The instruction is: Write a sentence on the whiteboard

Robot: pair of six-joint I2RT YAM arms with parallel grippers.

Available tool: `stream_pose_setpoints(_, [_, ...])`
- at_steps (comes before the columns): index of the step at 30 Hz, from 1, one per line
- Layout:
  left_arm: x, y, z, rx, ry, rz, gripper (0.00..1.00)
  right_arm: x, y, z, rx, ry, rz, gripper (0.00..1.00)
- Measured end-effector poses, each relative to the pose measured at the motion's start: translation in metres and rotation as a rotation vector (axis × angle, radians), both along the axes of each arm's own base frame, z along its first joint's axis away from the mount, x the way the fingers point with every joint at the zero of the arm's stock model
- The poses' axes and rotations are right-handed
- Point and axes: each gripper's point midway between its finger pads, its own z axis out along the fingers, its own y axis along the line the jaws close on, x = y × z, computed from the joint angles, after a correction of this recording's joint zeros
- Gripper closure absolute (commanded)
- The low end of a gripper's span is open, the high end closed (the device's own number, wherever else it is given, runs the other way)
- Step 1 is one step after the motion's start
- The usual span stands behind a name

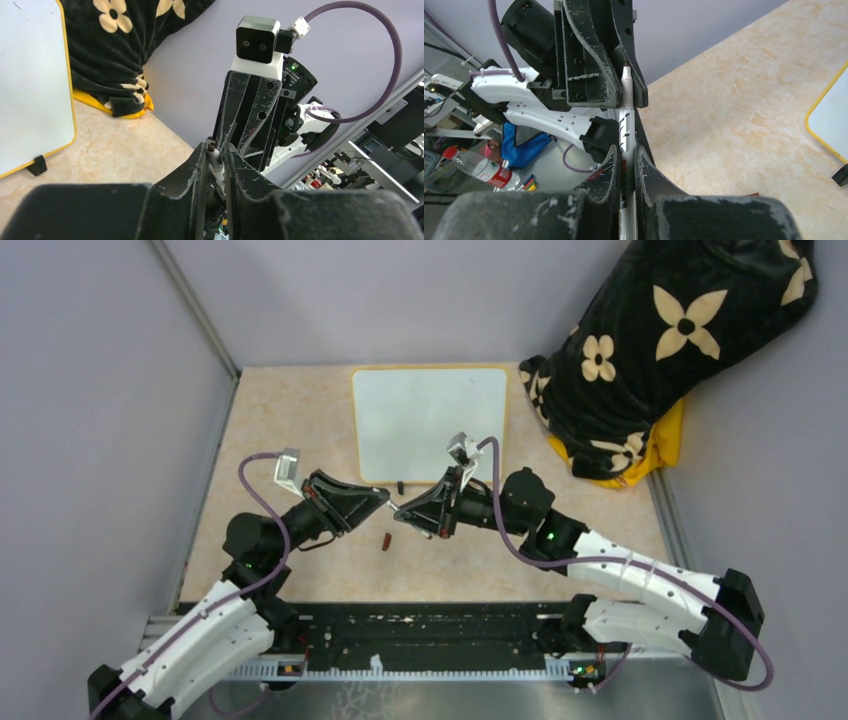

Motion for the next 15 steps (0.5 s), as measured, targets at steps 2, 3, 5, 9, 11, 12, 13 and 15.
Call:
stream_pose_setpoints(2, [-0.001,-0.001,0.000,0.002,-0.001,-0.005,0.88,-0.001,0.000,0.000,-0.001,-0.004,0.008,1.00])
stream_pose_setpoints(3, [-0.001,-0.001,0.000,0.002,-0.002,-0.008,0.93,-0.002,0.000,0.000,-0.002,-0.007,0.011,1.00])
stream_pose_setpoints(5, [-0.002,-0.001,0.001,-0.002,0.000,-0.015,1.00,-0.002,0.000,0.000,-0.003,-0.012,0.015,1.00])
stream_pose_setpoints(9, [-0.003,-0.001,0.002,-0.009,0.002,-0.022,1.00,-0.003,0.000,0.000,-0.003,-0.015,0.017,0.94])
stream_pose_setpoints(11, [-0.002,0.000,0.003,-0.014,0.007,-0.015,1.00,-0.002,0.000,0.001,-0.001,-0.010,0.012,0.75])
stream_pose_setpoints(12, [-0.002,0.001,0.003,-0.017,0.010,-0.009,1.00,-0.001,0.000,0.002,0.002,-0.006,0.007,0.67])
stream_pose_setpoints(13, [0.000,0.002,0.005,-0.024,0.010,0.005,1.00,0.000,0.000,0.003,0.004,0.001,0.000,0.61])
stream_pose_setpoints(15, [0.002,0.007,0.010,-0.046,0.006,0.036,1.00,0.002,-0.002,0.006,0.014,0.017,-0.022,0.52])
